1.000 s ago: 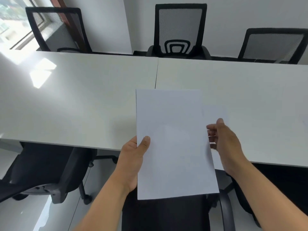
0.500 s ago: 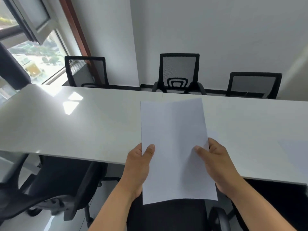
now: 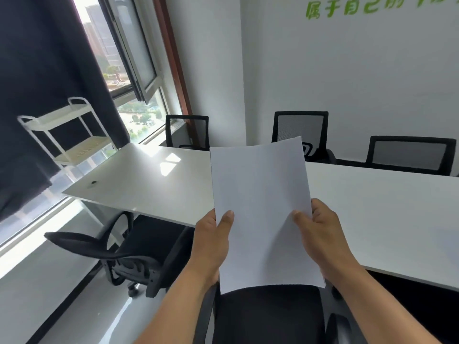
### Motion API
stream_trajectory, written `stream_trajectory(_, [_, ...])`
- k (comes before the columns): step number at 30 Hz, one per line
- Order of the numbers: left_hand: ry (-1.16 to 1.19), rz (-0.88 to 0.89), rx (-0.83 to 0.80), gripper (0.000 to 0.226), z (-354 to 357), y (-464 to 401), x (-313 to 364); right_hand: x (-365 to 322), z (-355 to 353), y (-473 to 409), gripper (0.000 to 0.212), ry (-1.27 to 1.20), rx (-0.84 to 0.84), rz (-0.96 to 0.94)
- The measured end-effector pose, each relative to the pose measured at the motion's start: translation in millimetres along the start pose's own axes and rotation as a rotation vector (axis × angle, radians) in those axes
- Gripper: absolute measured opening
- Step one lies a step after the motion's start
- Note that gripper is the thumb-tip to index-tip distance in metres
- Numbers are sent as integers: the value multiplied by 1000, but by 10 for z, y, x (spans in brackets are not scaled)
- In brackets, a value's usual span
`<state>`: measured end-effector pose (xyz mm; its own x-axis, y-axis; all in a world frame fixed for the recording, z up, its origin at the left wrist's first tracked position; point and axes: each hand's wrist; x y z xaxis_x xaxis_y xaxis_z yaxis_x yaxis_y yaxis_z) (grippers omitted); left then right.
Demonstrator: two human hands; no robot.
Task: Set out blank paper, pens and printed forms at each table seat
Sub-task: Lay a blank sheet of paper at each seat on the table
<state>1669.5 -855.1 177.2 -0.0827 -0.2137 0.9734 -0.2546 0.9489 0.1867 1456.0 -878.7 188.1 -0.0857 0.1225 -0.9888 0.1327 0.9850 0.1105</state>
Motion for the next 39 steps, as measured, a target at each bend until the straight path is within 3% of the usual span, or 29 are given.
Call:
stream_trajectory(5, [-15,39,67,23,-318,419,228,-205,132,343,12,-25,-57,-52])
stream_trajectory(15, [3,53,124,23,-966,401,236,-298,784,445,13,-42,-108,-75])
stream_trajectory(24, [53,38,86,20,-2029,-514,11,-239,2082,129,11,10,-65,-51])
stream_trajectory(31, [66,-60,-77,17,-2955,-1439,-109,-265,3171,-94,11,24,97,-13])
stream_trajectory(39, [59,-83,-160,18,-3320,-2074,-170,-150,3733,-394,2,-71,242,82])
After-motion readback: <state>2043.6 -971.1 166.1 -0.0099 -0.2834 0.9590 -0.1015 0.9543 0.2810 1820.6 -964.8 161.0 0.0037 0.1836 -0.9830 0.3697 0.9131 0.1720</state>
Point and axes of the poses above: each hand's wrist, its own y-axis away from the middle knuckle, its own z-axis out of the palm, x = y × z, and after that the axes turned 7 degrees about -y, right-handed
